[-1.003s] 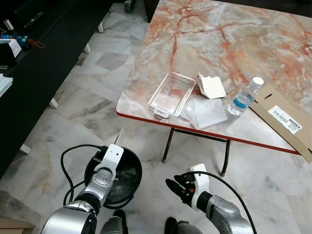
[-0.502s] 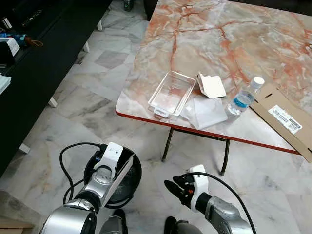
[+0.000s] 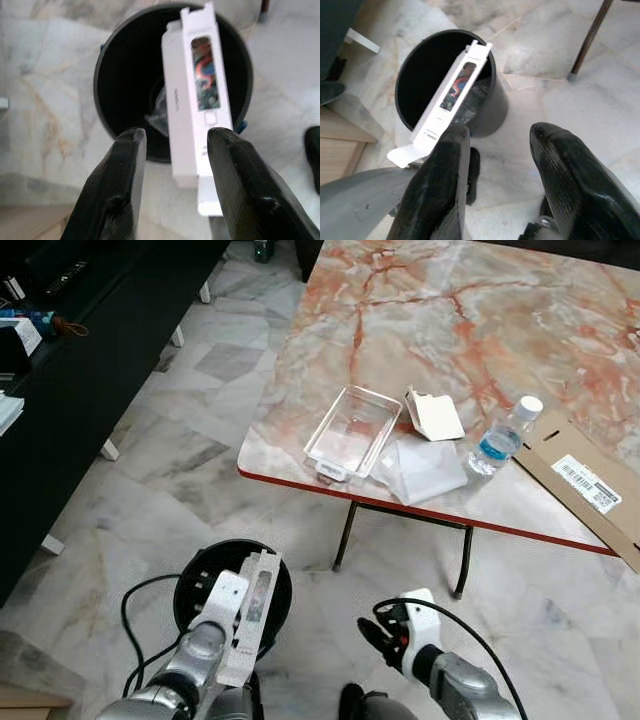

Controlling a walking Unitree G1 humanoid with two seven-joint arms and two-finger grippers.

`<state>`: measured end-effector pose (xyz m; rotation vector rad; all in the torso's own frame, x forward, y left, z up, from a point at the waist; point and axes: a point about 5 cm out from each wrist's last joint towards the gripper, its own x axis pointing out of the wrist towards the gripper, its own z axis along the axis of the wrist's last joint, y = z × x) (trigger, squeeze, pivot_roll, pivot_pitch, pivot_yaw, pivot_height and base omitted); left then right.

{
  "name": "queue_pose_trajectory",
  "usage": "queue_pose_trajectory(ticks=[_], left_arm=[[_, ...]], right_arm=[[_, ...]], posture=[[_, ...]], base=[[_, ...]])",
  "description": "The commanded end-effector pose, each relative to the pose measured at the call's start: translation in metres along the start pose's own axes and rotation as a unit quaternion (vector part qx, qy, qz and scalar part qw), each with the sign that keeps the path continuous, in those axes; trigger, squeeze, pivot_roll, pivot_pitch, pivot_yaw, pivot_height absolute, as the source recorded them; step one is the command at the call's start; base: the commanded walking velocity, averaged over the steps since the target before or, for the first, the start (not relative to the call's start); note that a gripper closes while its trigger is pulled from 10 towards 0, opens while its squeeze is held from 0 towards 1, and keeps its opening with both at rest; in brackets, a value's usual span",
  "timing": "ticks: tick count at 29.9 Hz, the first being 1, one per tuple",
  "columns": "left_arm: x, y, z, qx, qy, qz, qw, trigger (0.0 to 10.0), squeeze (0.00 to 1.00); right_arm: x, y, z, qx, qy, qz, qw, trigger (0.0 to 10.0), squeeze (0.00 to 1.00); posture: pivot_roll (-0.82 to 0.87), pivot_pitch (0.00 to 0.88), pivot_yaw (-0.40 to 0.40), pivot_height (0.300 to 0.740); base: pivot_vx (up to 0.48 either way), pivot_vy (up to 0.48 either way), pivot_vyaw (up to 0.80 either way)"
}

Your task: Picking trash to rubbish bin

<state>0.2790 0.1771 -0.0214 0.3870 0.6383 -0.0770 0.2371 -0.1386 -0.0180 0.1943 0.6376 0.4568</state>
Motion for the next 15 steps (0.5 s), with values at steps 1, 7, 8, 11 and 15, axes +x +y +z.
queue_pose_trajectory(ticks=[1,7,8,11,15], left_arm=[[-0.004,0.001,-0.019,-0.012,0.024,-0.005,1.000,10.0,0.00],[-0.008,0.002,-0.032,-0.006,0.039,-0.015,0.999,10.0,0.00],[-0.009,0.000,-0.033,-0.007,0.038,-0.021,0.999,10.0,0.00],[-0.011,-0.003,-0.038,-0.017,0.037,-0.031,0.999,10.0,0.00],[-0.012,-0.004,-0.038,-0.039,0.030,-0.036,0.998,10.0,0.00]], right_arm=[[-0.003,-0.011,-0.010,0.003,0.013,-0.036,0.999,10.0,0.00],[-0.004,-0.026,-0.015,0.019,0.013,-0.089,0.996,10.0,0.00],[-0.005,-0.028,-0.017,0.020,0.015,-0.096,0.995,10.0,0.00],[-0.009,-0.036,-0.025,0.022,0.021,-0.128,0.991,10.0,0.00],[-0.014,-0.044,-0.030,0.045,0.004,-0.159,0.986,10.0,0.00]], posture=[[0.09,0.233,-0.040,0.740],[0.10,0.219,-0.030,0.740],[0.10,0.216,-0.028,0.740],[0.11,0.211,-0.027,0.740],[0.12,0.202,-0.026,0.740]], base=[[0.000,0.000,0.00],[0.000,0.000,0.00],[0.000,0.000,0.00],[0.000,0.000,0.00],[0.000,0.000,0.00]])
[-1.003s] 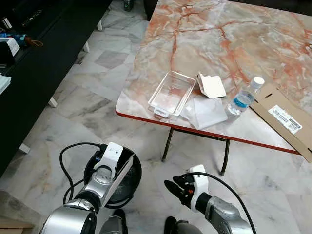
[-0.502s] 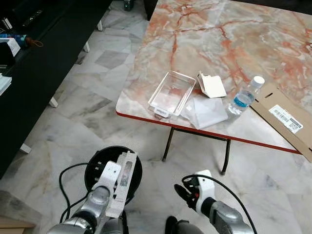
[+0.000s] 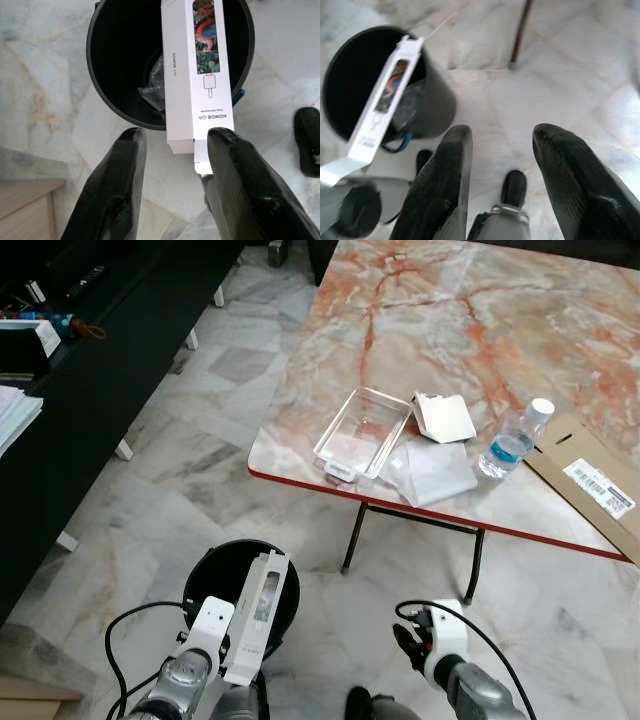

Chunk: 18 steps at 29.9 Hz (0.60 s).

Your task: Picking trash to rubbish bin

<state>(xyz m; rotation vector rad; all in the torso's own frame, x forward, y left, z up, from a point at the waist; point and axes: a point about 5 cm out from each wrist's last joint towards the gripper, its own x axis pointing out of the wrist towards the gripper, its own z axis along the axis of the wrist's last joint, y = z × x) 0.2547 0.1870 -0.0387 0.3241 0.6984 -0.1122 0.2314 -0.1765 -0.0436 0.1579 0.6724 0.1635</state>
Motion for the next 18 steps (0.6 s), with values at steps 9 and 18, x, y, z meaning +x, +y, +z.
queue_pose_trajectory(ticks=[9,18], left_arm=[[-0.006,-0.002,-0.025,-0.042,0.039,0.004,0.998,10.0,0.00],[-0.006,0.005,-0.026,-0.028,0.046,0.014,0.998,10.0,0.00]], right_arm=[[-0.015,-0.029,-0.032,0.033,0.036,-0.103,0.994,10.0,0.00],[-0.021,-0.039,-0.041,0.088,0.039,-0.151,0.984,10.0,0.00]], posture=[[0.12,0.176,-0.021,0.740],[0.13,0.149,-0.012,0.740]], base=[[0.000,0.000,0.00],[0.000,0.000,0.00]])
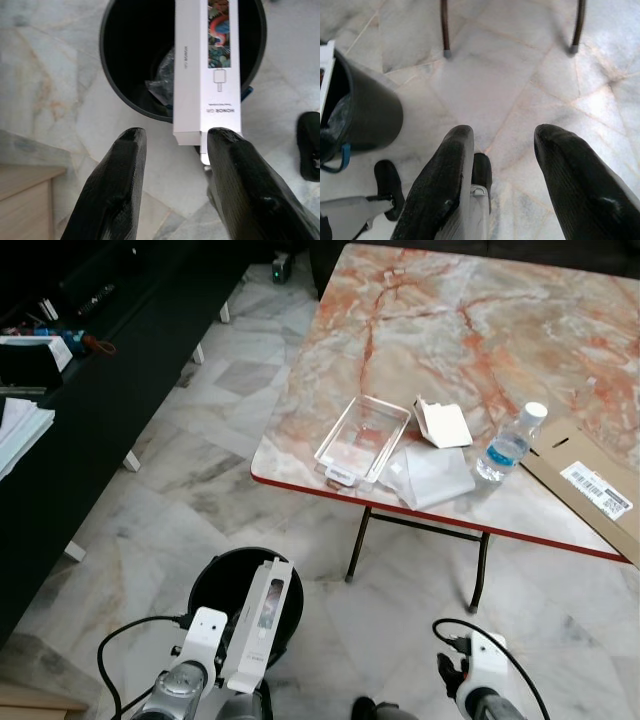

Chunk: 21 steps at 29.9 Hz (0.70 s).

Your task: Picking trash to rubbish bin

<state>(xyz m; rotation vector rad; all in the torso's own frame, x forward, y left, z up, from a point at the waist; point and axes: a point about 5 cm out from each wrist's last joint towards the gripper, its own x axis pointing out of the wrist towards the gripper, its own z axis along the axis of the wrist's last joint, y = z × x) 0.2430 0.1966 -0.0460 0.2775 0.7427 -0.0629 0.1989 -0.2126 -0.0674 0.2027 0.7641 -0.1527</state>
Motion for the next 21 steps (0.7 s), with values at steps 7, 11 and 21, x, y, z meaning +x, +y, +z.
queue_pose_trajectory(ticks=[7,11,21], left_arm=[[0.000,0.004,-0.004,0.008,0.018,0.006,1.000,10.0,0.00],[0.000,0.004,-0.002,0.009,0.017,0.005,1.000,10.0,0.00],[0.001,0.004,0.000,0.014,0.015,0.004,1.000,10.0,0.00]], right_arm=[[-0.001,-0.002,-0.005,0.035,0.001,-0.021,0.999,10.0,0.00],[-0.001,-0.003,-0.006,0.032,0.003,-0.023,0.999,10.0,0.00],[-0.003,-0.002,-0.014,0.041,0.012,-0.029,0.999,10.0,0.00]], posture=[[0.12,0.120,-0.001,0.740],[0.13,0.111,-0.001,0.740],[0.13,0.094,0.001,0.740]], base=[[0.000,-0.171,-0.41],[0.000,-0.241,0.00],[0.000,-0.192,0.00]])
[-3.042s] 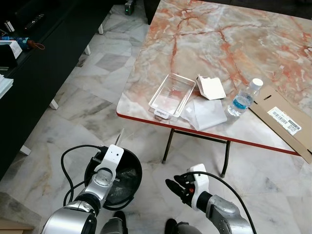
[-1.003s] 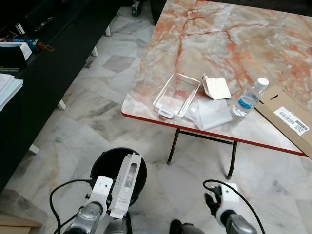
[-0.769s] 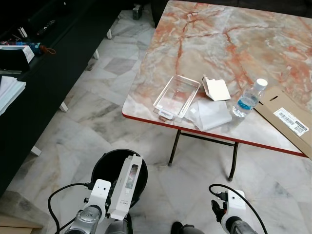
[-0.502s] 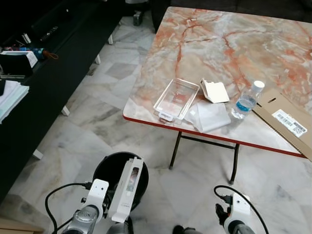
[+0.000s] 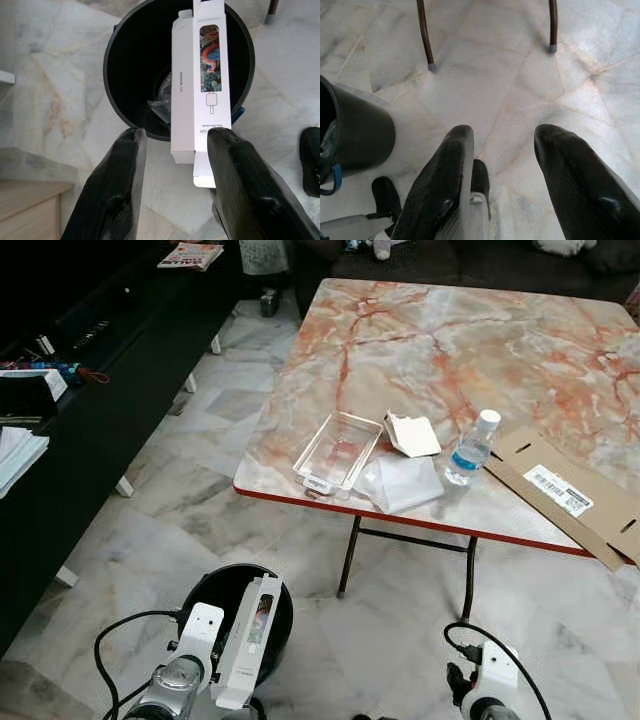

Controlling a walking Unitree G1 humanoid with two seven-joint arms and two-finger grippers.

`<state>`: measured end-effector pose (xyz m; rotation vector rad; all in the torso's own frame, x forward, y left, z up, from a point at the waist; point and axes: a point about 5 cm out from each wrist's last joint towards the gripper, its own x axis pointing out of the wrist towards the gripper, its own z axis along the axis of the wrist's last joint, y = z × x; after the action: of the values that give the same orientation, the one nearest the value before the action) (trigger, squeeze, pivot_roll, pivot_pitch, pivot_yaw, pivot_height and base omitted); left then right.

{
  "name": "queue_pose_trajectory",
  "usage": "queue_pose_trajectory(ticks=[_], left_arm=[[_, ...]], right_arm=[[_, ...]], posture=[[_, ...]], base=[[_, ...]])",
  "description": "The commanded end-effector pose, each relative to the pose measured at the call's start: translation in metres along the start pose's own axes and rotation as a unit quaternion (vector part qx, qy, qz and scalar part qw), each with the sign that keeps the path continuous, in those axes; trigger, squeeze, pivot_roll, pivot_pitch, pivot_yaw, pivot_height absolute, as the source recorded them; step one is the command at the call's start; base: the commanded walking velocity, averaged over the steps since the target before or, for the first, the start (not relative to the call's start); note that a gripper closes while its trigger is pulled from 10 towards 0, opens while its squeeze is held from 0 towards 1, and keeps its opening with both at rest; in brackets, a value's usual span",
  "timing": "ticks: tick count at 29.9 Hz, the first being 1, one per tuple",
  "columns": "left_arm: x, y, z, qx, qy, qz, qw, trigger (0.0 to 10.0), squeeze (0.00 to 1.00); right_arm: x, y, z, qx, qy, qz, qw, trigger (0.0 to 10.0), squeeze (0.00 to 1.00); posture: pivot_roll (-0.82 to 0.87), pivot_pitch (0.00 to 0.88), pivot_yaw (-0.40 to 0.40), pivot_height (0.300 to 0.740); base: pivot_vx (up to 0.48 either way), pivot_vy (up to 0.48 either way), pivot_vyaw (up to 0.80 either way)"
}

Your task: Picking trash to rubbish bin

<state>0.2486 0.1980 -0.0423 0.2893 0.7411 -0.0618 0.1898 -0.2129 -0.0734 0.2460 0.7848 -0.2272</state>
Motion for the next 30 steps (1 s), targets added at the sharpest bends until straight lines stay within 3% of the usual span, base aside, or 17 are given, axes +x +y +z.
queue_pose_trajectory(ticks=[1,5,23,30], left_arm=[[-0.0011,0.0009,-0.0064,0.009,0.015,0.001,1.000,10.0,0.00],[-0.0012,0.0015,-0.0068,0.013,0.016,0.001,1.000,10.0,0.00],[-0.0004,0.0011,-0.0035,0.016,0.012,-0.001,1.000,10.0,0.00],[-0.0001,0.0017,-0.0026,0.011,0.012,0.003,1.000,10.0,0.00]], right_arm=[[-0.0008,0.0009,-0.0040,0.006,0.004,-0.001,1.000,10.0,0.00],[-0.0009,0.0026,-0.0050,0.013,0.003,0.001,1.000,10.0,0.00],[-0.0015,0.0026,-0.0063,0.021,0.000,-0.003,1.000,10.0,0.00],[-0.0011,0.0007,-0.0037,0.028,-0.006,-0.008,1.000,10.0,0.00]], posture=[[0.13,0.094,0.001,0.740],[0.14,0.085,0.004,0.740],[0.13,0.089,0.005,0.740],[0.13,0.104,0.004,0.740]], base=[[0.000,-0.240,0.00],[0.000,-0.182,-0.59],[0.000,-0.120,0.00],[0.000,-0.137,-0.53]])
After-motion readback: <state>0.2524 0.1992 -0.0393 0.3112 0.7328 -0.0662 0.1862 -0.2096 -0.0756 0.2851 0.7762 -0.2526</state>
